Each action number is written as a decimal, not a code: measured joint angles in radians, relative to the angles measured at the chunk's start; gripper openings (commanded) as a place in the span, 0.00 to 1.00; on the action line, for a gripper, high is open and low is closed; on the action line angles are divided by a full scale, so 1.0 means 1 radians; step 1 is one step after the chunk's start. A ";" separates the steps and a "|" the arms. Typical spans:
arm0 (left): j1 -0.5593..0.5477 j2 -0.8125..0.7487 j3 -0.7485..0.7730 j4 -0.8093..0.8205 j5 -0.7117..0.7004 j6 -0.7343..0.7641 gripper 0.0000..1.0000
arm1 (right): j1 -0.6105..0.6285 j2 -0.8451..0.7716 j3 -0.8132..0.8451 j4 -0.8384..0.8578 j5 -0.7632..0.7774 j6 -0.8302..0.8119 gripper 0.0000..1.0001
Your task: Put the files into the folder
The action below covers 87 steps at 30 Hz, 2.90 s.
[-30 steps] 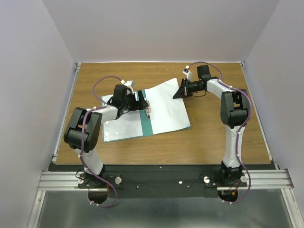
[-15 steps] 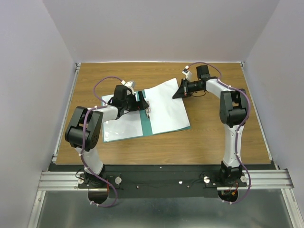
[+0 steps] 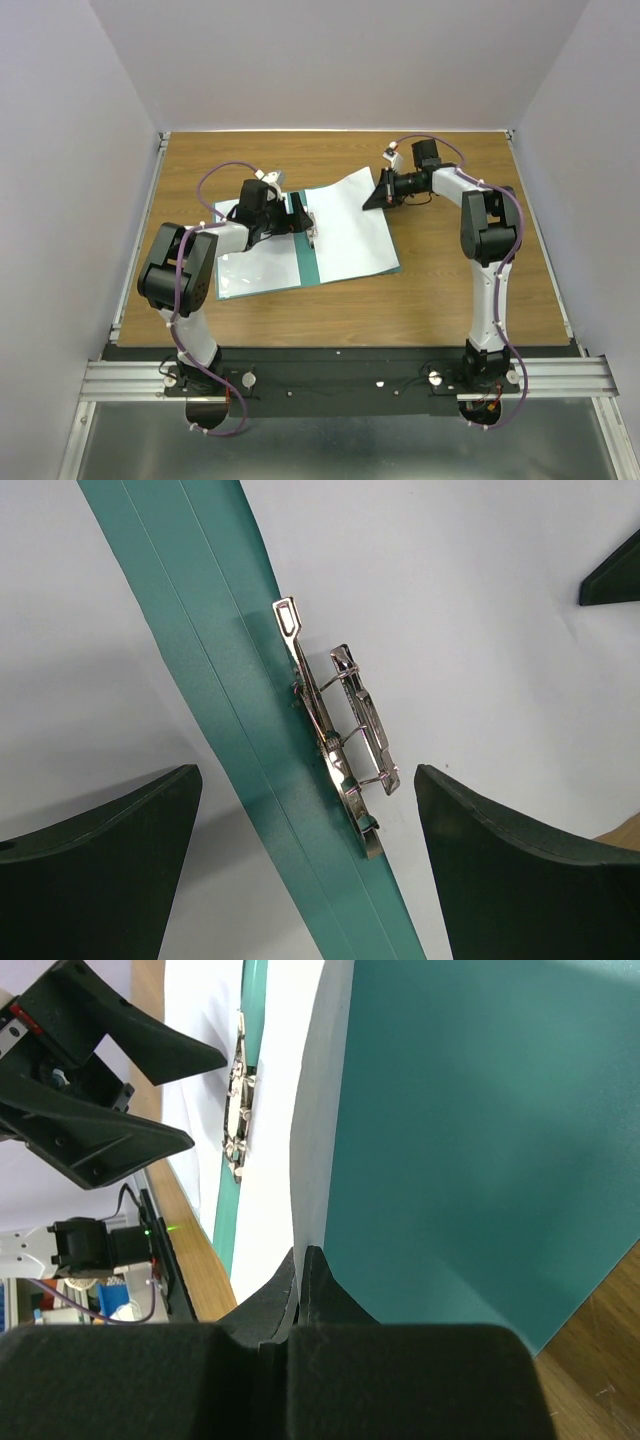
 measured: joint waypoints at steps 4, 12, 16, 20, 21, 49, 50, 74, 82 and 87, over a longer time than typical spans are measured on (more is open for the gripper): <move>0.000 0.000 0.000 0.000 0.000 0.000 0.97 | 0.002 0.002 0.000 0.000 0.001 0.008 0.01; 0.000 0.000 0.000 0.001 0.000 0.000 0.97 | 0.005 0.005 0.012 0.000 0.010 0.027 0.11; 0.001 0.000 0.000 0.001 0.001 0.000 0.97 | 0.005 0.005 0.013 0.000 0.018 0.033 0.16; 0.001 0.000 0.000 0.001 0.001 0.000 0.97 | 0.005 0.005 0.014 0.000 0.029 0.041 0.29; 0.001 0.000 0.000 0.001 0.000 0.000 0.97 | 0.005 0.005 0.014 0.000 0.034 0.042 0.33; 0.006 0.000 0.000 0.001 0.000 0.000 0.97 | 0.076 -0.110 0.015 -0.120 0.661 0.139 1.00; 0.006 0.000 0.000 0.001 0.000 0.000 0.97 | 0.078 -0.116 0.015 -0.123 0.682 0.142 1.00; 0.143 -0.187 -0.183 0.043 0.017 -0.052 0.97 | 0.231 -0.077 0.267 -0.069 0.343 0.025 1.00; 0.151 -0.185 -0.212 0.061 0.037 -0.061 0.97 | 0.292 0.153 0.501 -0.043 0.254 0.032 1.00; 0.151 -0.179 -0.218 0.071 0.043 -0.065 0.97 | 0.303 0.225 0.561 -0.032 0.230 0.063 1.00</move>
